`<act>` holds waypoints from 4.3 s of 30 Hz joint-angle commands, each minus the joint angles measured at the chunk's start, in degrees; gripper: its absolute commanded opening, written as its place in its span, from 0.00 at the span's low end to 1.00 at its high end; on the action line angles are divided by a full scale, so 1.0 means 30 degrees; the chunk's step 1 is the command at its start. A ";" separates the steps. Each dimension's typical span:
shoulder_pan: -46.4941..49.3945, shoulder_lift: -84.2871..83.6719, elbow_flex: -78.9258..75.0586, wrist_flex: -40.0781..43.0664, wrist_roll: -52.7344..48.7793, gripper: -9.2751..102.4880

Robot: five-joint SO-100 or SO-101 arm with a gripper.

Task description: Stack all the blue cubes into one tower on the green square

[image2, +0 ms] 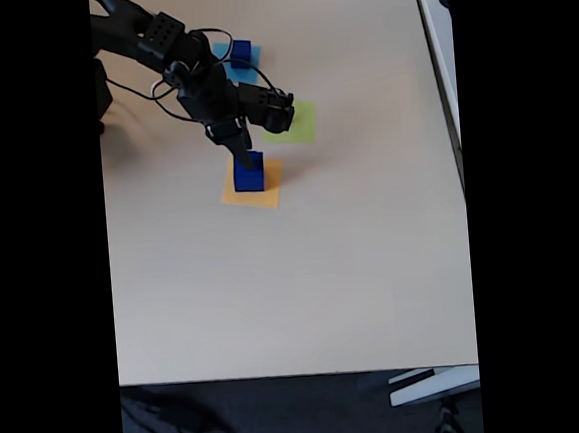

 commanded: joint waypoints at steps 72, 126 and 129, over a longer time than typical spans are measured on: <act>-1.3184 0.0000 -0.1611 -0.0732 1.3154 0.08; -1.5322 -0.2432 -0.4951 0.4834 1.7080 0.09; -1.5117 -0.2549 -0.5830 0.5625 1.6670 0.09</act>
